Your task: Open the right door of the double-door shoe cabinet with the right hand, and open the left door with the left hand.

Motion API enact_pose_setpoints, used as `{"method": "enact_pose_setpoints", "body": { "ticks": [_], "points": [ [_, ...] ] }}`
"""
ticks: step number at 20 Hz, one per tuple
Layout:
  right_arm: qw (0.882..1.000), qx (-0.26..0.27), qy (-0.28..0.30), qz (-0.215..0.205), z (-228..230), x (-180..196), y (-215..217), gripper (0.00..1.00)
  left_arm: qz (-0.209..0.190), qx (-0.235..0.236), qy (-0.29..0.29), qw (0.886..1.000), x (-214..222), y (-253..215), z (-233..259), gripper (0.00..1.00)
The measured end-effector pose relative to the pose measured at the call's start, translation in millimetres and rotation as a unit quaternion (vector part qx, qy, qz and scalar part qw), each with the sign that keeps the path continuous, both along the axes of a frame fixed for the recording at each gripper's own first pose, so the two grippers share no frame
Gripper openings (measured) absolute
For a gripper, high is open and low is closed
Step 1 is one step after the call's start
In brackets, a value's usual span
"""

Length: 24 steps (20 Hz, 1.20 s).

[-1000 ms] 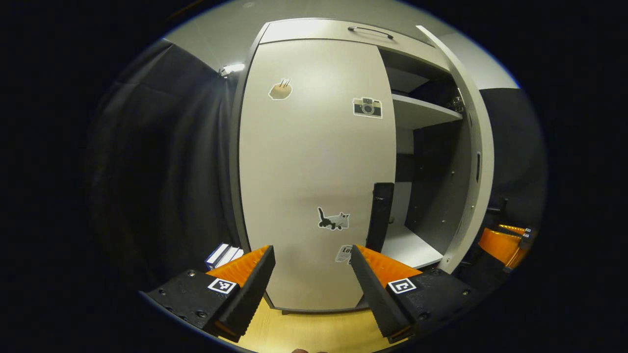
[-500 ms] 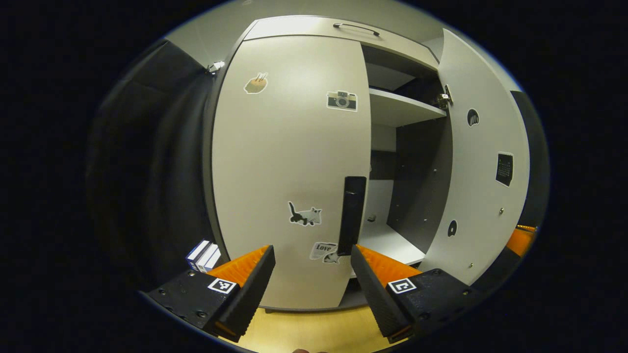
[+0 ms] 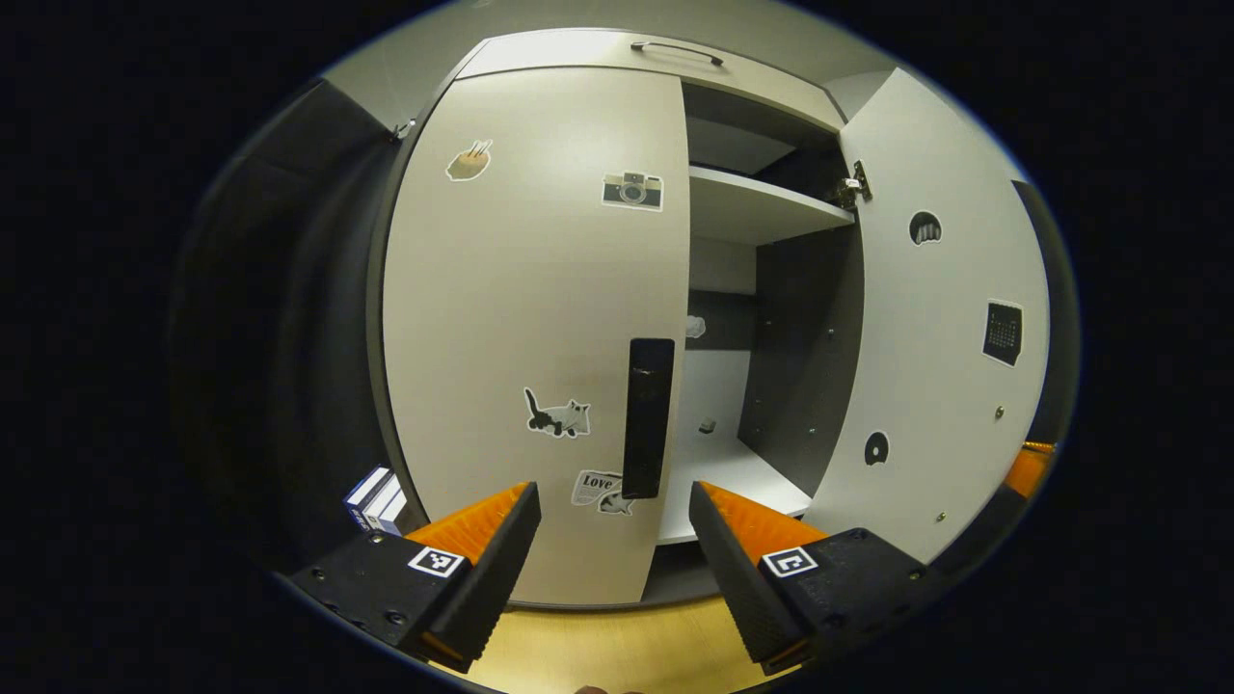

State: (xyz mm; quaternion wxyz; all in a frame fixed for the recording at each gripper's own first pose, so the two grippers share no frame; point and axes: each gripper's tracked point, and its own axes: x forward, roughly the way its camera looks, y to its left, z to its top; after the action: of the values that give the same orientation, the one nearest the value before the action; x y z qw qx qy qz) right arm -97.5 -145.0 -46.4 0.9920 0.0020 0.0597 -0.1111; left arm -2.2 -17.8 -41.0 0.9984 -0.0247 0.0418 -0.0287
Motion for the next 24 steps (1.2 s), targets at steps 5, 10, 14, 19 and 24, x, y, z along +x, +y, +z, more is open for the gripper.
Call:
{"method": "enact_pose_setpoints", "body": {
  "ticks": [5, 10, 14, 19, 24],
  "points": [
    [0.999, -0.008, -0.001, -0.035, 2, -3, -38, 0.00, 0.000, -0.001, -0.004, 1.000, 9, -3, 3, 0.96],
    [0.999, 0.011, -0.004, -0.050, 5, -4, -69, 0.00, 0.005, 0.008, -0.016, 1.000, 29, -6, 12, 0.96],
    [0.999, 0.017, -0.012, -0.043, 2, -1, -72, 0.00, 0.022, 0.008, -0.020, 1.000, 49, -3, 16, 0.96],
    [0.999, 0.018, -0.011, -0.034, 2, 0, -71, 0.00, 0.025, 0.008, -0.016, 1.000, 71, -8, 12, 0.95],
    [0.999, 0.012, -0.010, -0.028, 1, 1, -71, 0.00, 0.042, 0.032, -0.026, 0.998, 92, -9, 12, 0.84]
  ]
}}
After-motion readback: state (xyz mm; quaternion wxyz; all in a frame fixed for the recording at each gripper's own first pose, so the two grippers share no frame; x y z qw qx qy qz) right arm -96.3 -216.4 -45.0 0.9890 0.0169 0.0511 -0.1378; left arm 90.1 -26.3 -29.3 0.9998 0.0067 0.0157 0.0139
